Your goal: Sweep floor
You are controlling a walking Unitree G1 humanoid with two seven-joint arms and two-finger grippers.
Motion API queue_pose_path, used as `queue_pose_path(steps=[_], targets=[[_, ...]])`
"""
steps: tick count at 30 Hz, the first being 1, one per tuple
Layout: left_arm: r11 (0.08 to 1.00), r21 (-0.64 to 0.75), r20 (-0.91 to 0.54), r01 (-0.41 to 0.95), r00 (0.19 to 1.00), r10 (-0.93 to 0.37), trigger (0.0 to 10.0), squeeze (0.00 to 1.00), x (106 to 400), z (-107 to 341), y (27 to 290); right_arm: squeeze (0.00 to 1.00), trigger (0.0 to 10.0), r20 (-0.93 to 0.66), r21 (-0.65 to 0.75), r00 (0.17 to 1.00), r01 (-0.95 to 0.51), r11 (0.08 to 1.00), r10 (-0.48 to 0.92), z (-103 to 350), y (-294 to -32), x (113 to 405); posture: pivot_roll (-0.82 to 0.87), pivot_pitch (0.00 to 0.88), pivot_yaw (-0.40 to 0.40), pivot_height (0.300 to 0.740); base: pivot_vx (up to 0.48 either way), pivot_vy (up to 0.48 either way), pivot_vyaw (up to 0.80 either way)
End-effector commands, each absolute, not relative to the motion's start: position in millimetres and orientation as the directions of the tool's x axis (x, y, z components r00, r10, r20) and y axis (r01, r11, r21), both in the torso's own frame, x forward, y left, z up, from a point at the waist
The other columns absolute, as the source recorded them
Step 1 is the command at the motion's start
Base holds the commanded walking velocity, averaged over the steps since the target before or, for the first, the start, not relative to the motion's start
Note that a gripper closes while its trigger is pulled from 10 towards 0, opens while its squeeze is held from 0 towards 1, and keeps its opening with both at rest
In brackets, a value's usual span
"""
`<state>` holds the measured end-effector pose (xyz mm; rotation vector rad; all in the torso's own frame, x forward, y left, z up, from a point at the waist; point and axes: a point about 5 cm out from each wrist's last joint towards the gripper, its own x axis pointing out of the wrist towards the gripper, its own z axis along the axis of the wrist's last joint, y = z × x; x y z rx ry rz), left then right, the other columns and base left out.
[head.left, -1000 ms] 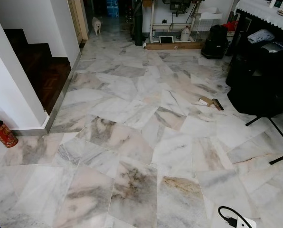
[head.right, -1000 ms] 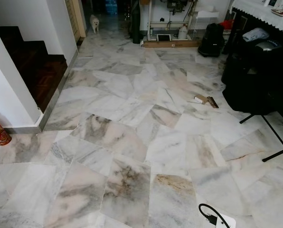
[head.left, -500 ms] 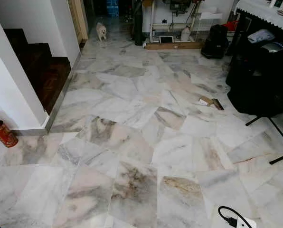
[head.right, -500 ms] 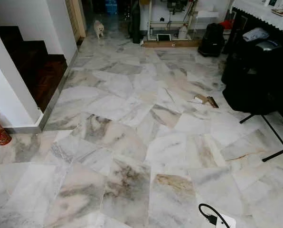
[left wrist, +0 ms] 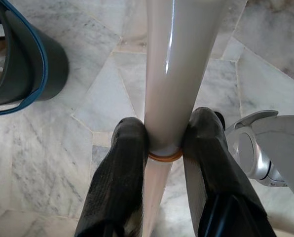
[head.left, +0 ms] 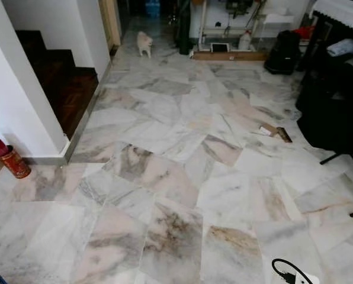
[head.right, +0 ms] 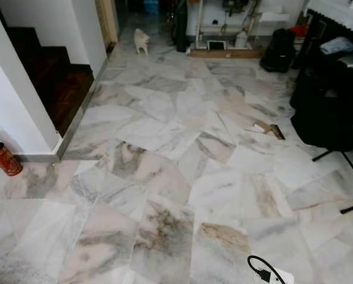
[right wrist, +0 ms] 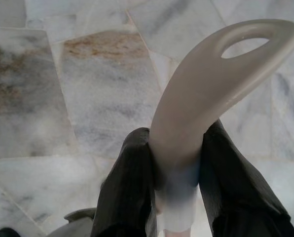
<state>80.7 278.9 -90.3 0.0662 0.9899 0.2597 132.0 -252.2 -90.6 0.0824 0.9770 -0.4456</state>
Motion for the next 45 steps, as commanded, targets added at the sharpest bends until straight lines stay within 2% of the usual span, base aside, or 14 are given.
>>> queue_pose_path(steps=[1, 13, 28, 34, 41, 45], targets=[[0.989, 0.001, -0.793, -0.151, 0.603, 0.093, 10.0, 0.0, 141, -90, 227, 0.0, 10.0, -0.73, 0.132, 0.675, -0.021, 0.991, 0.112, -47, -230, 230, -0.03, 0.165, -0.046, 0.74, 0.386, 0.0, 0.0], [0.988, -0.015, -0.802, -0.151, 0.593, 0.079, 10.0, 0.0, 138, -93, 222, 0.0, 10.0, -0.716, 0.132, 0.688, -0.032, 0.991, 0.117, -44, -229, 235, -0.05, 0.172, -0.052, 0.74, 0.398, 0.0, 0.0], [0.981, 0.014, -0.851, -0.193, 0.512, 0.113, 10.0, 0.0, 117, -98, 235, 0.0, 10.0, -0.724, 0.127, 0.677, -0.058, 0.99, 0.133, -43, -229, 235, -0.05, 0.179, -0.056, 0.74, 0.405, 0.0, 0.0], [0.98, 0.016, -0.856, -0.196, 0.504, 0.115, 10.0, 0.0, 113, -99, 238, 0.0, 10.0, -0.726, 0.119, 0.673, -0.081, 0.99, 0.143, -43, -229, 235, -0.05, 0.178, -0.056, 0.74, 0.406, 0.0, 0.0], [0.981, 0.019, -0.853, -0.193, 0.509, 0.117, 10.0, 0.0, 111, -98, 242, 0.0, 10.0, -0.729, 0.126, 0.666, -0.1, 0.987, 0.16, -44, -228, 233, -0.05, 0.168, -0.053, 0.74, 0.408, 0.0, 0.65], [0.981, 0.018, -0.853, -0.192, 0.509, 0.116, 10.0, 0.0, 109, -98, 244, 0.0, 10.0, -0.727, 0.134, 0.667, -0.096, 0.986, 0.164, -44, -228, 233, -0.05, 0.156, -0.052, 0.74, 0.401, 0.0, 0.0]])
